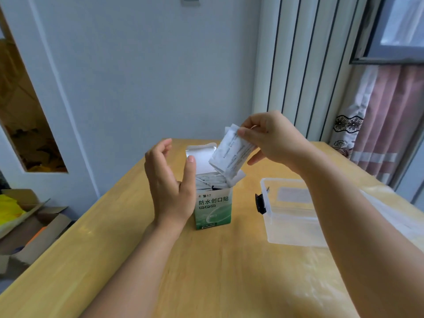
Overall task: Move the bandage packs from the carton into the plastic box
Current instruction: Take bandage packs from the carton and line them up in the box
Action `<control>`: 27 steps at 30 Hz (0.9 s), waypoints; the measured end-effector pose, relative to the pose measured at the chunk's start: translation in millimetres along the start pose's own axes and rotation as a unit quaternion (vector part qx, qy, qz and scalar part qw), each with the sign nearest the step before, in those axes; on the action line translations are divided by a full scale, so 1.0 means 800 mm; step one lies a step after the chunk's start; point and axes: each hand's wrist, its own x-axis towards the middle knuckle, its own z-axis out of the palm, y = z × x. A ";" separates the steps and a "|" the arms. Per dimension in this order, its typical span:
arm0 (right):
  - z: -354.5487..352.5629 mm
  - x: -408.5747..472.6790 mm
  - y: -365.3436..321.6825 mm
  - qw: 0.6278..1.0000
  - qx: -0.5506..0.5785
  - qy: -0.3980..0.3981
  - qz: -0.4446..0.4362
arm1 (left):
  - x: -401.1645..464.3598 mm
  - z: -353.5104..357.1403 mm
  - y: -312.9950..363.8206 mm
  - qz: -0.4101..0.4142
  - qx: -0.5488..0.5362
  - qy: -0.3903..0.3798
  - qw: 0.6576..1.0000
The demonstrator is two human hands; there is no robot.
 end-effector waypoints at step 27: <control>-0.050 -0.075 0.025 0.956 -0.192 -0.206 -0.086 | -0.041 0.051 0.129 -0.513 -0.415 -0.423 0.621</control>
